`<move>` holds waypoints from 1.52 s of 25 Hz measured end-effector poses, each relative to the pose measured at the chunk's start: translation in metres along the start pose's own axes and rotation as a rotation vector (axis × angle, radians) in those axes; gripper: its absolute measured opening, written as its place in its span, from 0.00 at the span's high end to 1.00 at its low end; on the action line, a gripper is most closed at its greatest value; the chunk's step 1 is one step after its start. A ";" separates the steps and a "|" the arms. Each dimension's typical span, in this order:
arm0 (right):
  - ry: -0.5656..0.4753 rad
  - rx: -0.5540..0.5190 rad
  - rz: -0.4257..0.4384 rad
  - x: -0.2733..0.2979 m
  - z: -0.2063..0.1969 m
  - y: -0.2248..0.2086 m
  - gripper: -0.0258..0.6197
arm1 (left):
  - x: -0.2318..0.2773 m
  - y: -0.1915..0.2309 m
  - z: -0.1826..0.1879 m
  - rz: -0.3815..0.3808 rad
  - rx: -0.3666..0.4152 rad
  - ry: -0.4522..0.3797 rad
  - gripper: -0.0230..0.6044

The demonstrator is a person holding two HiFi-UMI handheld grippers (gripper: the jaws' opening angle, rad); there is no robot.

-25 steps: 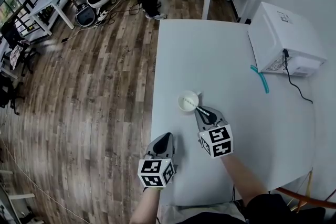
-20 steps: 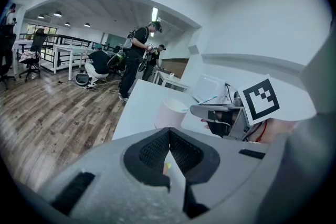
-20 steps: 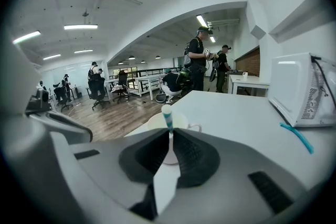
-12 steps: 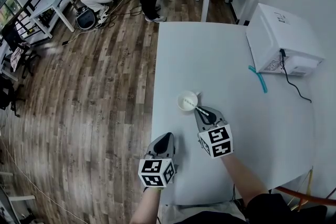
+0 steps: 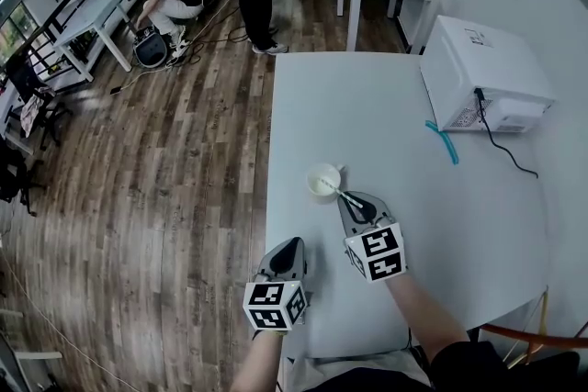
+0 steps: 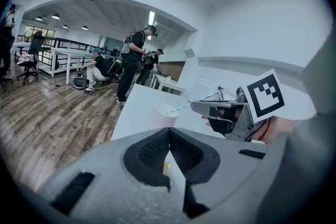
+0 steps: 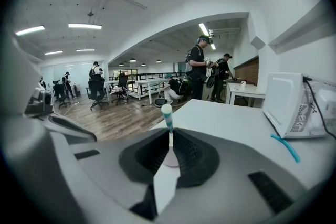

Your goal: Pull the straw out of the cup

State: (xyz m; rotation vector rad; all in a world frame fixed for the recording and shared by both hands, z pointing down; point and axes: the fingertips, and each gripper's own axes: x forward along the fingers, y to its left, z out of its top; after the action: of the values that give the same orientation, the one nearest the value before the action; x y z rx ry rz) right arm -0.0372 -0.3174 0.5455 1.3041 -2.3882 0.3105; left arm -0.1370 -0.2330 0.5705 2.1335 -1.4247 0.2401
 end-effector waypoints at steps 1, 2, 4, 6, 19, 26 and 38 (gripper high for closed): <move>-0.003 0.001 -0.002 -0.003 0.001 0.001 0.89 | -0.002 -0.001 0.000 -0.002 0.002 -0.001 0.93; -0.006 0.002 -0.004 -0.005 0.002 0.001 0.89 | -0.003 -0.003 0.000 -0.003 0.003 -0.001 0.93; -0.011 0.002 -0.007 -0.012 0.003 0.003 0.89 | -0.006 -0.006 0.000 -0.005 0.003 -0.003 0.93; -0.017 0.002 -0.009 -0.017 0.005 0.006 0.89 | -0.010 -0.008 0.000 -0.006 0.007 -0.005 0.93; -0.069 0.003 -0.008 -0.058 0.022 0.030 0.89 | -0.039 -0.020 0.003 -0.002 0.024 -0.019 0.93; -0.102 0.006 -0.012 -0.085 0.029 0.038 0.89 | -0.055 -0.035 0.007 -0.014 0.039 -0.034 0.93; -0.154 -0.004 0.032 -0.146 0.033 0.048 0.89 | -0.091 -0.067 0.004 0.017 0.042 -0.089 0.93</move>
State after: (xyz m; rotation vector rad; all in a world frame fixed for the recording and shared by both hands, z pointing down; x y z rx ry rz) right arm -0.0151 -0.1937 0.4508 1.3330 -2.5380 0.2211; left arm -0.1157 -0.1434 0.5038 2.1918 -1.5011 0.1850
